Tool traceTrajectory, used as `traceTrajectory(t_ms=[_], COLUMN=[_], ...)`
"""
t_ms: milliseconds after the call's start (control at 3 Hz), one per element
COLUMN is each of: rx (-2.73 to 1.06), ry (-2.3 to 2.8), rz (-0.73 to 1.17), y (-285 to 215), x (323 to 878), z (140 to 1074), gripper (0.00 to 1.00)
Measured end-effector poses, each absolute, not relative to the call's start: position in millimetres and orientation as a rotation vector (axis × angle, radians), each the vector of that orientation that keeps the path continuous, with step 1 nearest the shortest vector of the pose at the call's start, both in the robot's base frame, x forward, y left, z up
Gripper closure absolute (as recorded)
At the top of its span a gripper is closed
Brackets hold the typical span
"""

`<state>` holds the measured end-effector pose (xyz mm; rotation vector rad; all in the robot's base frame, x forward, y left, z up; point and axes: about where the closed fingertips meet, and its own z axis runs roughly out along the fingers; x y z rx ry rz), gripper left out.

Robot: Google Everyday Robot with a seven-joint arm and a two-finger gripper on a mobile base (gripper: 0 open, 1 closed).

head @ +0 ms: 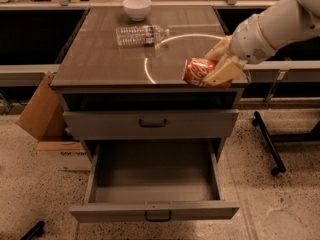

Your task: Place coke can into middle drawer

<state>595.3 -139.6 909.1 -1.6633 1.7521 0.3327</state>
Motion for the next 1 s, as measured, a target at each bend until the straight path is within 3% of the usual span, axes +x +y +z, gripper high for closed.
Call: traceTrajectory(t_ms=[333, 1000], rx=[-1.615, -1.640], ry=[1.815, 1.854], rz=[0.407, 0.453], y=[-139, -136], x=[555, 540], z=[871, 842], gripper=[1.00, 1.00])
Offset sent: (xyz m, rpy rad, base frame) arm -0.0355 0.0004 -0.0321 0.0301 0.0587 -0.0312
